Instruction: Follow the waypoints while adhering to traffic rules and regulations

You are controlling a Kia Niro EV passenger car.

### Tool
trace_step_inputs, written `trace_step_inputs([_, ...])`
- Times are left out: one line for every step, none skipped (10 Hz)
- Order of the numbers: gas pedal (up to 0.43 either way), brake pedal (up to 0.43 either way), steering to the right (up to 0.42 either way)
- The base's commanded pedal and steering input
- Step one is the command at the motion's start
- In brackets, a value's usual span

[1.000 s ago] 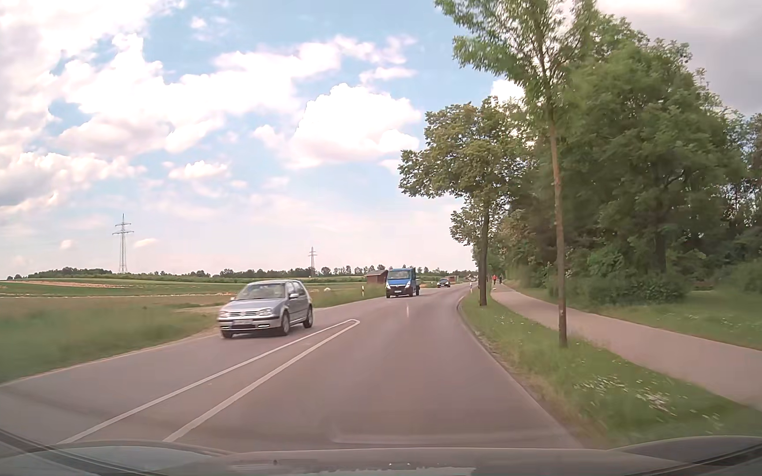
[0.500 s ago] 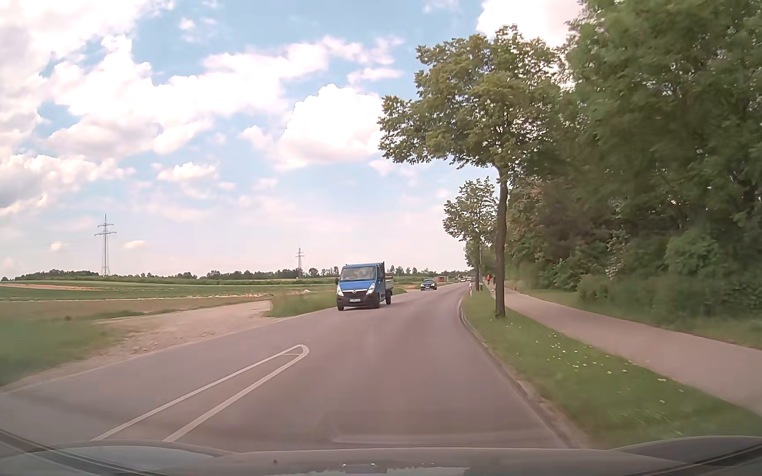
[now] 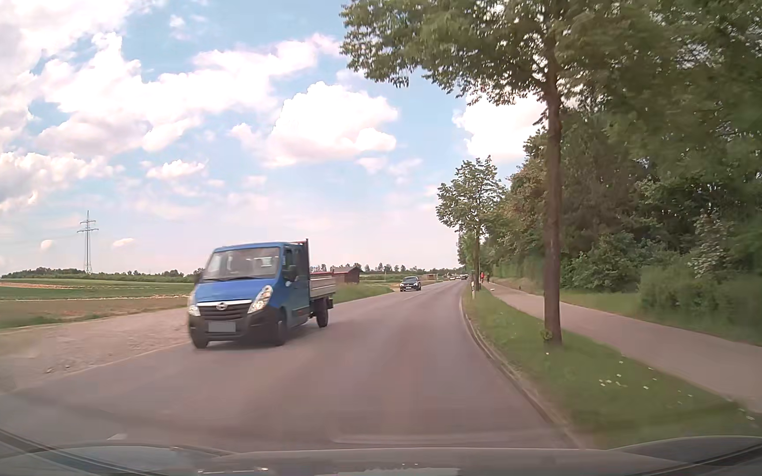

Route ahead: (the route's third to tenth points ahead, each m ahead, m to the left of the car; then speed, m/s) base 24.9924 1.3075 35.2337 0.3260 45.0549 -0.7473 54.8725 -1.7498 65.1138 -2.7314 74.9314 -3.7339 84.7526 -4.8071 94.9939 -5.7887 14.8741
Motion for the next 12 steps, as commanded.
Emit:
trace_step_inputs([0.13, 0.018, 0.013])
trace_step_inputs([0.13, 0.018, 0.013])
trace_step_inputs([0.13, 0.018, 0.013])
trace_step_inputs([0.13, 0.018, 0.013])
trace_step_inputs([0.13, 0.018, 0.013])
trace_step_inputs([0.13, 0.018, 0.013])
trace_step_inputs([0.138, 0.018, 0.013])
trace_step_inputs([0.15, 0.018, 0.013])
trace_step_inputs([0.15, 0.018, 0.014])
trace_step_inputs([0.157, 0.018, 0.014])
trace_step_inputs([0.157, 0.018, 0.016])
trace_step_inputs([0.157, 0.018, 0.017])
